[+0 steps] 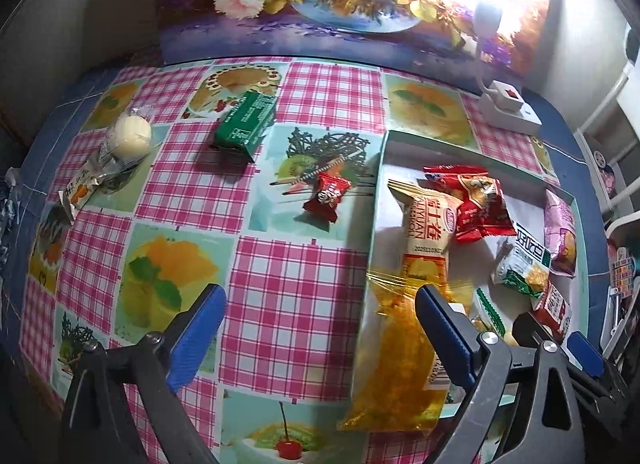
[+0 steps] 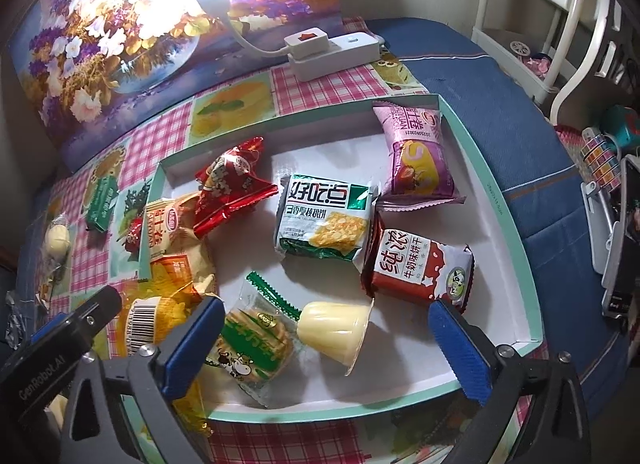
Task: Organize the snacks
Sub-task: 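Move the right tool to the small red candy packet while the left tool heads to the pastry packet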
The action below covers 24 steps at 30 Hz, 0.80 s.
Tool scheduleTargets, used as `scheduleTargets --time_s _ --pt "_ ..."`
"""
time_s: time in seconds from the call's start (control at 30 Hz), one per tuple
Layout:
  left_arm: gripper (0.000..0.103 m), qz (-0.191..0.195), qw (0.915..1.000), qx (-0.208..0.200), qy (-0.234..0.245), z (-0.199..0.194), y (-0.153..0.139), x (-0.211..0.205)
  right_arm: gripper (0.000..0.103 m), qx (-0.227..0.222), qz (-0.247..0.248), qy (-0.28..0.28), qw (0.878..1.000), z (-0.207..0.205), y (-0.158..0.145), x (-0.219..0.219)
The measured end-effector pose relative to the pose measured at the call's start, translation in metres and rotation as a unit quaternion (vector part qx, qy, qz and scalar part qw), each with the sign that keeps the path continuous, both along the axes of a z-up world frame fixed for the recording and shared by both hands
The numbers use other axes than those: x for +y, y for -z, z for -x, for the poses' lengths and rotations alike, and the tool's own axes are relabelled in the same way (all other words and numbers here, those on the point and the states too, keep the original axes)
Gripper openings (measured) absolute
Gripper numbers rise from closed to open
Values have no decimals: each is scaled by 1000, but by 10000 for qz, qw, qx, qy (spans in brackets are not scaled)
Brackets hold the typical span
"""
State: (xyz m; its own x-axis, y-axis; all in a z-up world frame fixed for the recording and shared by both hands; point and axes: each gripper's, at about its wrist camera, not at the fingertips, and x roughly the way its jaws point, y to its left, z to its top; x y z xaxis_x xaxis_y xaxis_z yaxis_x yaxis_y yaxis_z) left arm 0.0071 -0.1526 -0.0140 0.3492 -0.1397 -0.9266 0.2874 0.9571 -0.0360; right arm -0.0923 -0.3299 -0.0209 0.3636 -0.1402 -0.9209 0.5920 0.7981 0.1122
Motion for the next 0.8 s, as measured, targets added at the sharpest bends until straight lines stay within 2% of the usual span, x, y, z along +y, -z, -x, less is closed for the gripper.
scheduleTargets --time_s 0.5,0.6,0.7,0.8 --pt "96 12 9997 -51 -241 -8 -5 16 103 -21 35 -18 10000 -1 -1 2" --pt "96 56 9992 -161 -373 -12 -12 26 103 -196 -1 -29 9998 -2 -8 5" --pt "96 -253 9970 -474 -564 -18 -23 39 103 -459 -116 -168 9987 -6 -16 15" --pt "96 -366 9950 -588 -722 -26 -30 54 103 -510 -54 -336 9981 -13 -21 30"
